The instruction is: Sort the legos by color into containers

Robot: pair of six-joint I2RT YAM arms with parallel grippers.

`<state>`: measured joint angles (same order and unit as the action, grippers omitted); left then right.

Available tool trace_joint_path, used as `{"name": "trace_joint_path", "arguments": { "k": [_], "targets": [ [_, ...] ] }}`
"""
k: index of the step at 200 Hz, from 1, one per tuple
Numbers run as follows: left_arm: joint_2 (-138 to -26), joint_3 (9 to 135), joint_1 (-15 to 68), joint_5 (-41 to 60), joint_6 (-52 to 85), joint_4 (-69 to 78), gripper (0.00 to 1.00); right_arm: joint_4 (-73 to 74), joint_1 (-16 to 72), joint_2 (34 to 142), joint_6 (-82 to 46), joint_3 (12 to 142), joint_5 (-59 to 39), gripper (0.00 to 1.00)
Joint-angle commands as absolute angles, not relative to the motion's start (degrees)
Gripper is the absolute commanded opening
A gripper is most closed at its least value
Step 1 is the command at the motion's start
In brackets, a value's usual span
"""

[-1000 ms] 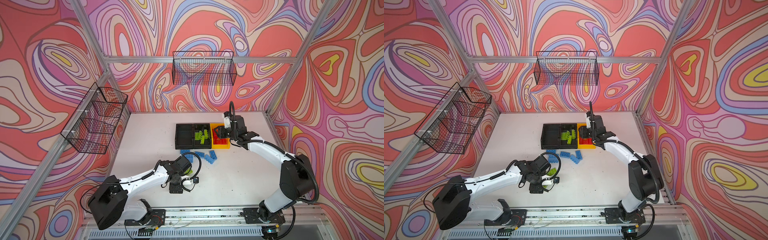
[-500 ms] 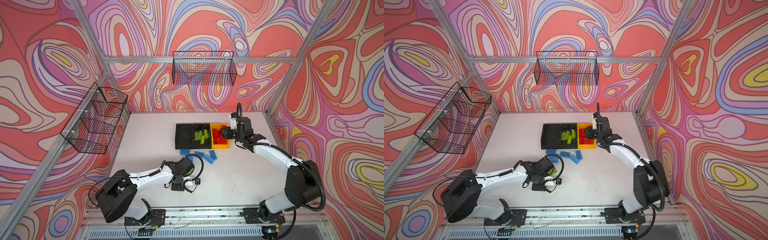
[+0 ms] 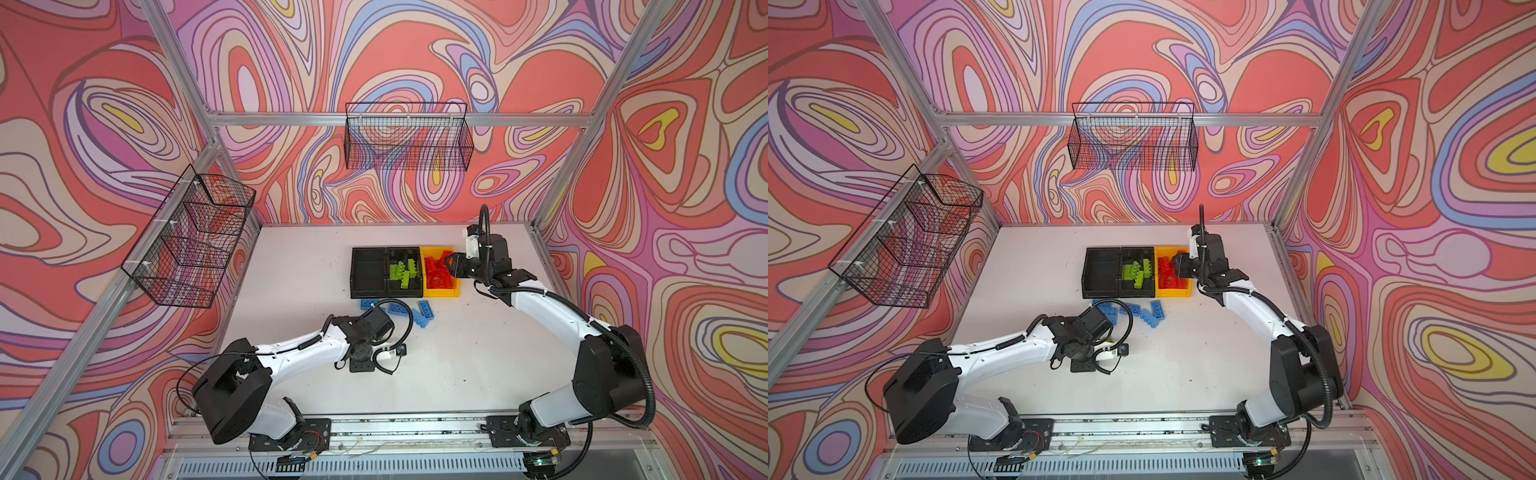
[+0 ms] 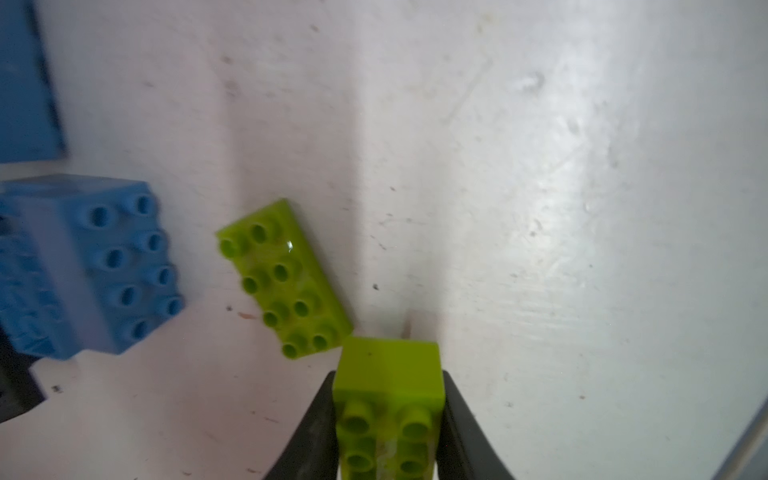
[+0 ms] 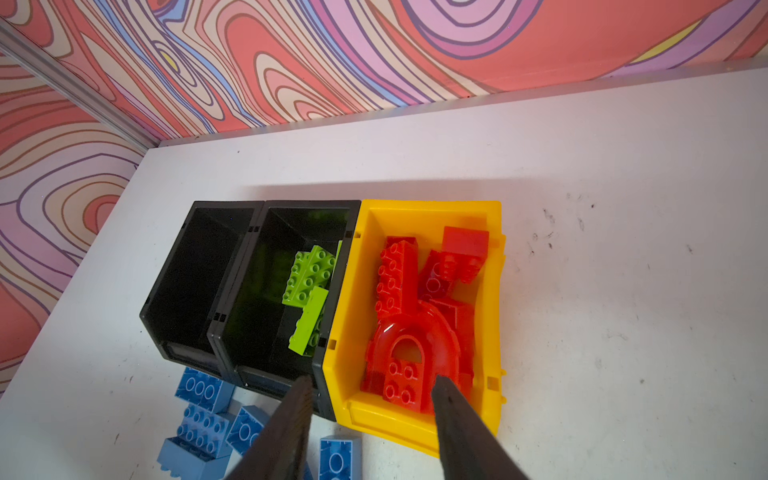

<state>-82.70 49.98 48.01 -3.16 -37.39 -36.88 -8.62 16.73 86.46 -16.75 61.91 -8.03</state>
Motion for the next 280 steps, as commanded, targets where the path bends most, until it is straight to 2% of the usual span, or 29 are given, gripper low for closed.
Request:
{"name": "trace_joint_path", "arguments": {
  "k": [1,33,62,82,95,121,164,199,239,257,280],
  "targets": [
    [-83.88,58.44,46.76,-4.48,-29.59,-39.13,0.34,-8.88,16.39,85.61,-17.56,61.14,-8.30,0.51],
    [-86.78,70.08,43.19,-7.68,-21.29,-35.45,0.32,-7.78,16.42,84.59,-18.67,59.65,-8.44,0.51],
    [-97.85,87.62,41.25,-8.44,-10.20,-42.57,0.31,-5.66,16.42,82.91,-20.05,57.82,-8.39,0.51],
    [-105.05,96.35,40.92,-8.76,-4.03,-44.67,0.36,-4.24,16.35,82.53,-21.45,57.05,-9.20,0.51],
    [-108.31,99.36,40.63,-7.64,-0.49,-43.86,0.42,-3.96,16.35,82.20,-21.78,56.87,-9.52,0.51],
    [-113.53,102.35,39.79,-6.45,2.75,-41.99,0.45,-4.51,16.35,80.98,-21.58,56.88,-8.89,0.51],
    [-121.29,108.49,36.79,-4.13,6.04,-41.65,0.42,-3.57,16.35,81.17,-22.81,57.65,-10.55,0.50],
    [-118.62,107.58,35.57,-5.79,6.26,-40.48,0.43,-7.12,16.35,80.91,-21.75,58.30,-10.57,0.50],
    [-107.15,99.39,34.63,1.47,1.33,-37.55,0.55,-15.73,16.39,82.53,-18.37,57.90,-11.20,0.52],
    [-105.86,98.84,34.82,4.98,6.08,-41.69,0.56,-16.09,16.35,82.53,-19.38,56.90,-10.61,0.53],
    [-102.12,90.54,37.79,6.67,16.03,-36.19,0.58,-17.18,16.39,83.31,-19.86,55.97,-10.44,0.54]
  ]
}}
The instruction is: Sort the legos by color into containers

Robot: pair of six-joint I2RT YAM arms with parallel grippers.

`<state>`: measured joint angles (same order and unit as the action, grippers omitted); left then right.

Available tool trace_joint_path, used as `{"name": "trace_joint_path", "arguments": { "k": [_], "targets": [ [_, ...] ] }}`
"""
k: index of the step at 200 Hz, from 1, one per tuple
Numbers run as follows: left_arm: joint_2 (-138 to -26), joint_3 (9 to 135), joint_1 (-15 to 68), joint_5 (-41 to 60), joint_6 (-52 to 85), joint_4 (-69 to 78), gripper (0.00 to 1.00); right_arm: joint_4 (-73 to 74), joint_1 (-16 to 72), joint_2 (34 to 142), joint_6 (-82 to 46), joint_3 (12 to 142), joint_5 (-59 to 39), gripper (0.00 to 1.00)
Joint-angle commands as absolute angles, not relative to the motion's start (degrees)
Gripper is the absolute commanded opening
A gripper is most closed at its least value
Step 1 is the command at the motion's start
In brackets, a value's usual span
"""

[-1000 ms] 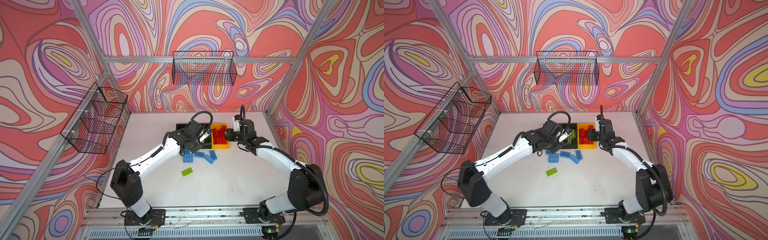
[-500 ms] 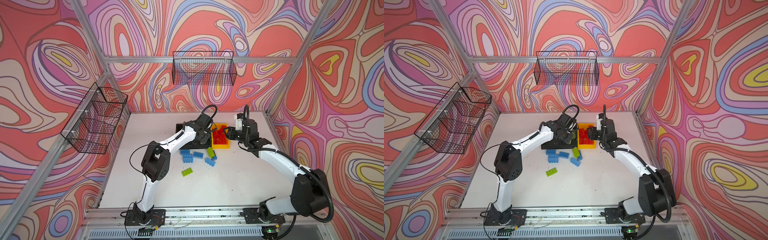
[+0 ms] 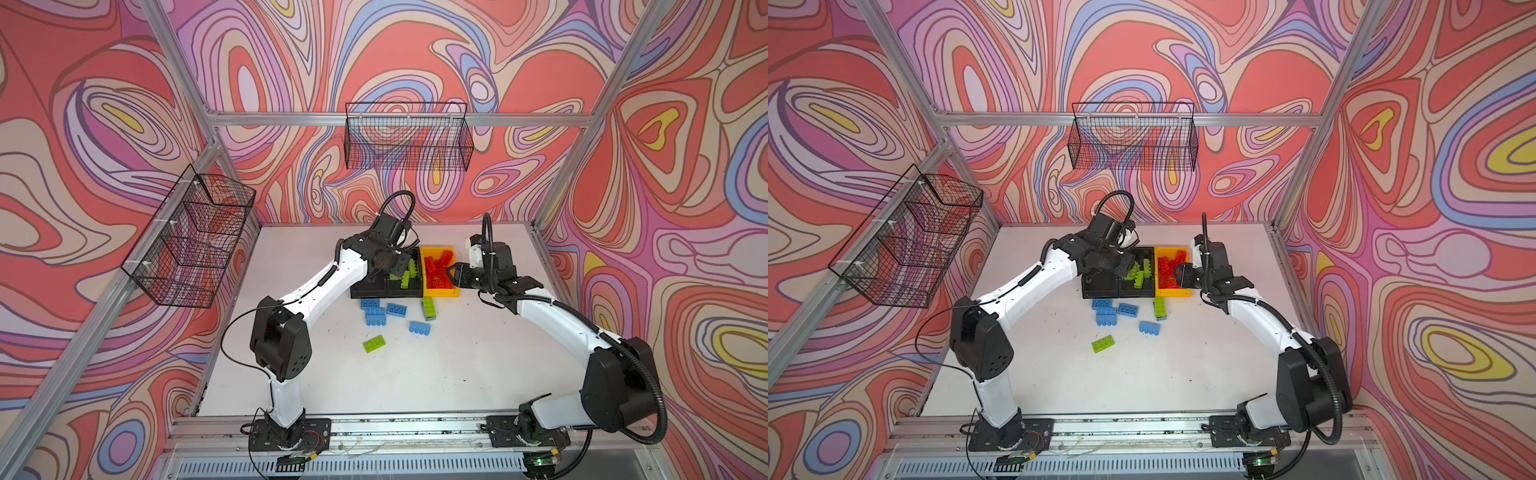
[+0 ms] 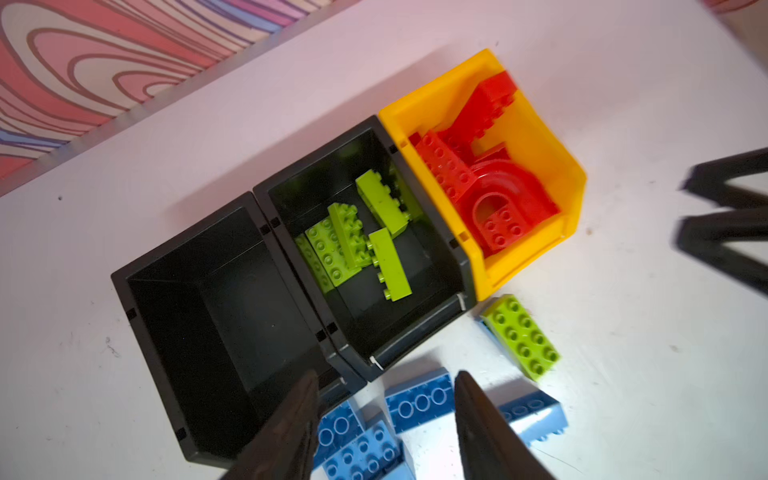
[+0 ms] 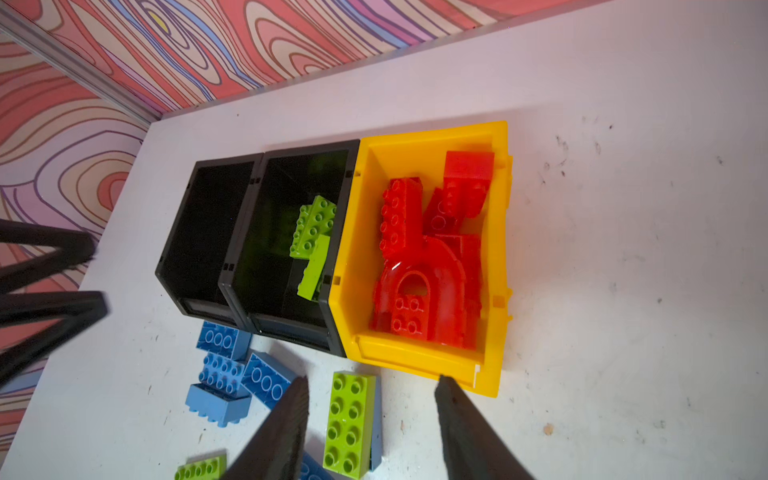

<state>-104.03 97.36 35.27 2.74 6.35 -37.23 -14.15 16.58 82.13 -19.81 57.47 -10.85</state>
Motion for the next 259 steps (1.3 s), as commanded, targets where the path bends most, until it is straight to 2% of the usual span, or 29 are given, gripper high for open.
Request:
{"name": "trace_joint_path", "arguments": {
  "k": [1,56,102,225,259],
  "targets": [
    [-102.04,90.27,37.97,6.59,16.54,-35.94,0.58,-17.25,16.41,83.31,-19.86,55.89,-10.23,0.54],
    [-108.95,89.73,46.33,2.37,38.47,-32.18,0.61,-19.60,15.71,80.11,-21.81,55.72,2.18,0.57],
    [-114.91,91.82,48.37,-0.82,48.90,-33.79,0.64,-17.63,10.74,77.66,-24.33,52.10,-0.73,0.58],
    [-125.25,100.62,48.55,-1.53,50.97,-35.89,0.66,-13.22,8.36,78.13,-25.64,48.53,-5.61,0.57],
    [-126.94,101.76,48.57,-0.67,50.45,-35.64,0.59,-12.91,8.39,77.98,-25.83,47.68,-5.80,0.56]
  ]
}}
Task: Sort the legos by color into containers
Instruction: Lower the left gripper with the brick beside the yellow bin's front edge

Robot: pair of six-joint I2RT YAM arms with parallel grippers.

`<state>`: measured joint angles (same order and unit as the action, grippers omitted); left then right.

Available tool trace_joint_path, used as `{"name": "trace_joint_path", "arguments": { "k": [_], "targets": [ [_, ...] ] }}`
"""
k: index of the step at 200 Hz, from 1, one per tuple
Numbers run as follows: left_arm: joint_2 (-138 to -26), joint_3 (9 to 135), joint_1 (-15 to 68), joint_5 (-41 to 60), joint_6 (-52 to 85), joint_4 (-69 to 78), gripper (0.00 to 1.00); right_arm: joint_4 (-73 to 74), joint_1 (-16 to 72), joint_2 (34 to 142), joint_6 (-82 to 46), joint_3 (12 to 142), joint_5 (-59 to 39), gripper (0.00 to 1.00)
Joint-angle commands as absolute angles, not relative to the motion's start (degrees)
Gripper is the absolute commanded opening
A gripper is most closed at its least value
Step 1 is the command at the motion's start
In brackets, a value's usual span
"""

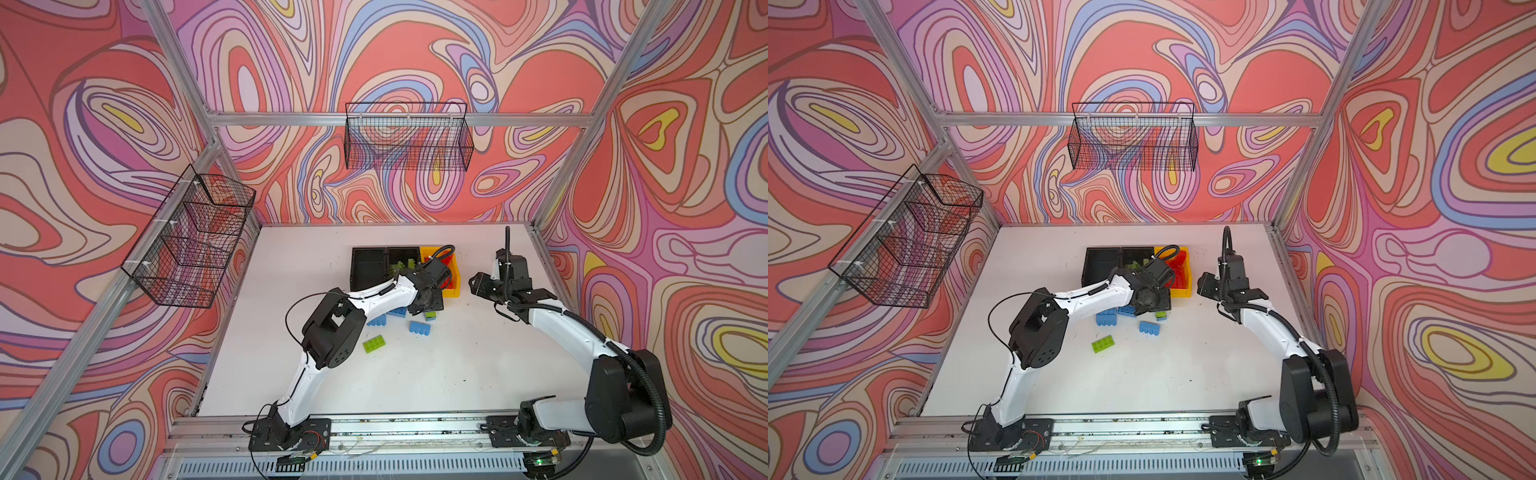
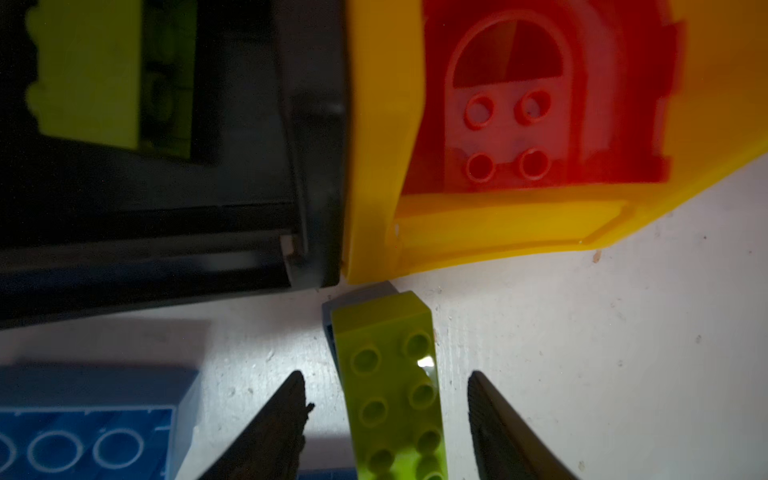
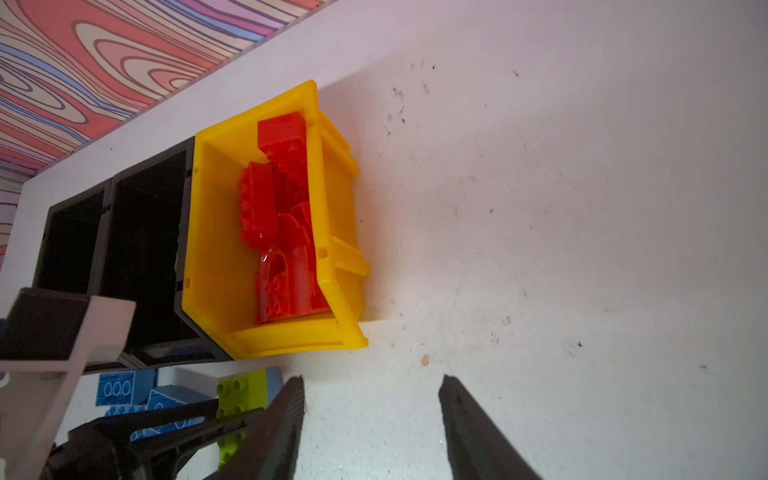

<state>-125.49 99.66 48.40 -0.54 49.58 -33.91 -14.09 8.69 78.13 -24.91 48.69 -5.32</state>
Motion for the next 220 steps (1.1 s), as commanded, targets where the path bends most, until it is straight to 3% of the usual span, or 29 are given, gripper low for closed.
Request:
{"name": "trace_joint_path", "arguments": {
  "k": [1,97,176,220],
  "targets": [
    [-126.97,101.81,48.59,-0.68,50.45,-35.66,0.58,-12.87,8.37,77.97,-25.83,47.66,-5.80,0.55],
    [-124.09,98.24,48.51,-0.70,48.34,-33.97,0.27,-13.41,8.22,76.64,-25.84,47.11,-5.38,0.53],
    [-112.41,93.08,45.07,-3.47,41.52,-34.92,0.24,-14.03,8.21,75.84,-26.05,47.46,-5.17,0.53],
    [-115.67,97.40,38.11,-3.67,36.12,-33.35,0.24,-12.92,8.23,76.73,-26.98,47.85,-6.57,0.52]
  ]
}}
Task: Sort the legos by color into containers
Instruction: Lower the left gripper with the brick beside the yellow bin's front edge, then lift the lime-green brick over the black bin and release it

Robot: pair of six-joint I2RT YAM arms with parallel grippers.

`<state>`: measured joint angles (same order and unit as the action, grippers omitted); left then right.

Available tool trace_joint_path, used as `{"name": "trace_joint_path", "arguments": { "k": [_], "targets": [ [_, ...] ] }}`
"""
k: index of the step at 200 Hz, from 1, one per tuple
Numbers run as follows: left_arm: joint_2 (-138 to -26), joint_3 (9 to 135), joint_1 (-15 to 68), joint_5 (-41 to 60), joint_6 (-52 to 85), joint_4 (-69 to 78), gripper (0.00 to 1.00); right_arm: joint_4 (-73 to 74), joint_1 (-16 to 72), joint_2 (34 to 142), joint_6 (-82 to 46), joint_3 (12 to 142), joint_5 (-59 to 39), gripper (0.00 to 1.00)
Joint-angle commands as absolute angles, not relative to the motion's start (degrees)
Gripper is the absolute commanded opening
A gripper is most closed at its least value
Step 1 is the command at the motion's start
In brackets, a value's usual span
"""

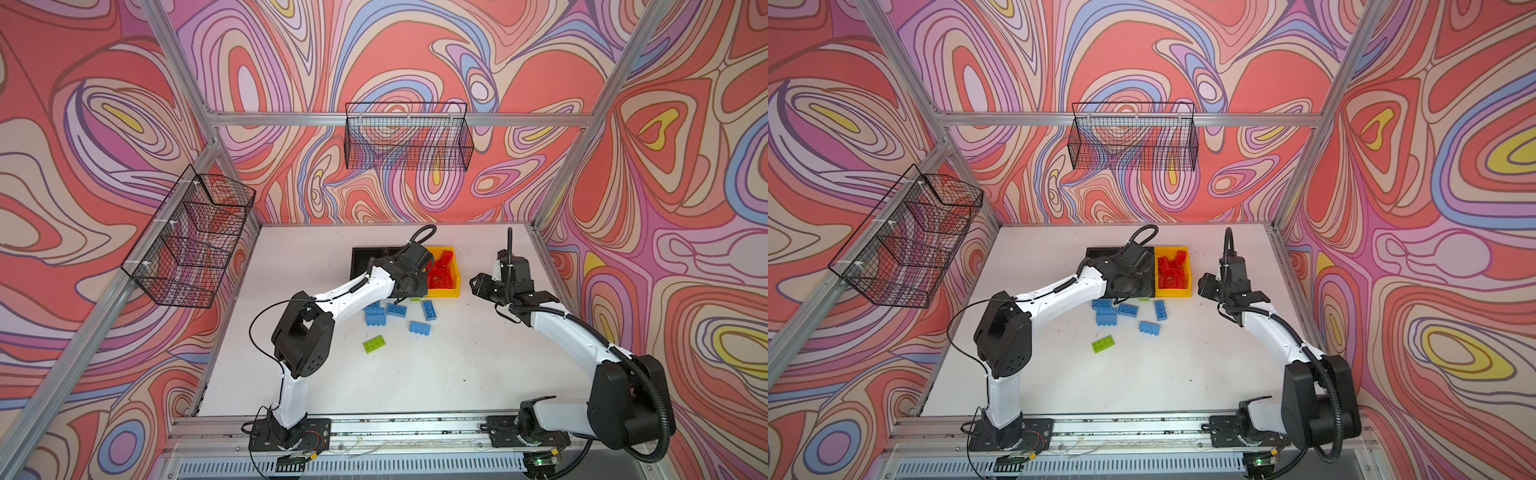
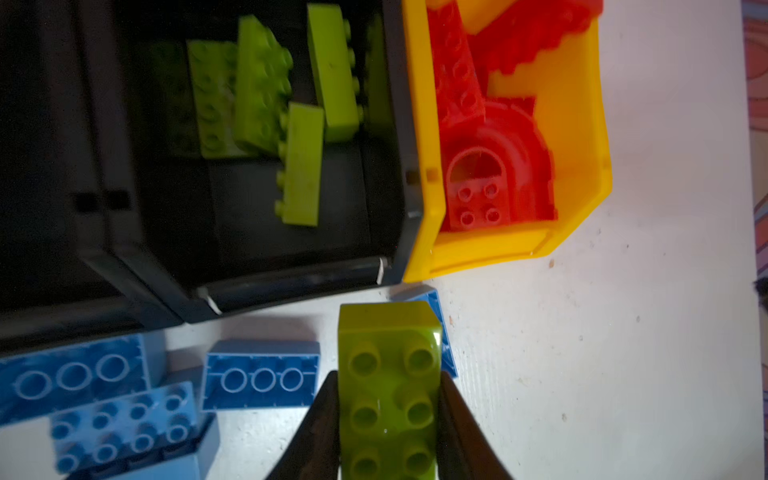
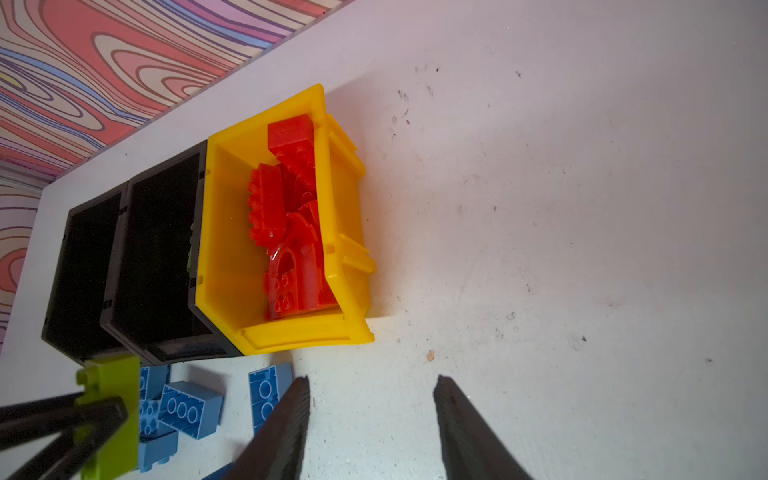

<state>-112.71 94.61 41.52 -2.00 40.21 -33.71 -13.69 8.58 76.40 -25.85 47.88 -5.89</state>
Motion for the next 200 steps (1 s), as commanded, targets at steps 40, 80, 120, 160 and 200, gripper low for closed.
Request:
{"name": "trace_joint_path", "arguments": {
  "k": [40,80,120,160,200],
  "targets": [
    [-125.59,109.83,35.80,-4.79,30.21,-36.87,0.26,-13.77,8.25,75.53,-27.15,48.38,-5.68,0.52],
    [-130.47,115.78,34.54,-5.37,28.52,-37.55,0.40,-14.21,8.24,75.15,-27.42,48.21,-5.54,0.52],
    [-126.79,114.30,34.38,-7.56,25.22,-35.10,0.65,-14.43,8.26,75.70,-27.42,48.94,-5.61,0.52],
    [-119.32,110.75,33.83,-7.75,21.16,-35.73,0.70,-14.40,8.22,77.08,-27.51,50.10,-6.45,0.51],
    [-102.78,89.52,33.76,-3.27,13.04,-29.52,0.67,-14.59,8.21,78.69,-26.59,51.31,-6.33,0.51]
  ]
}}
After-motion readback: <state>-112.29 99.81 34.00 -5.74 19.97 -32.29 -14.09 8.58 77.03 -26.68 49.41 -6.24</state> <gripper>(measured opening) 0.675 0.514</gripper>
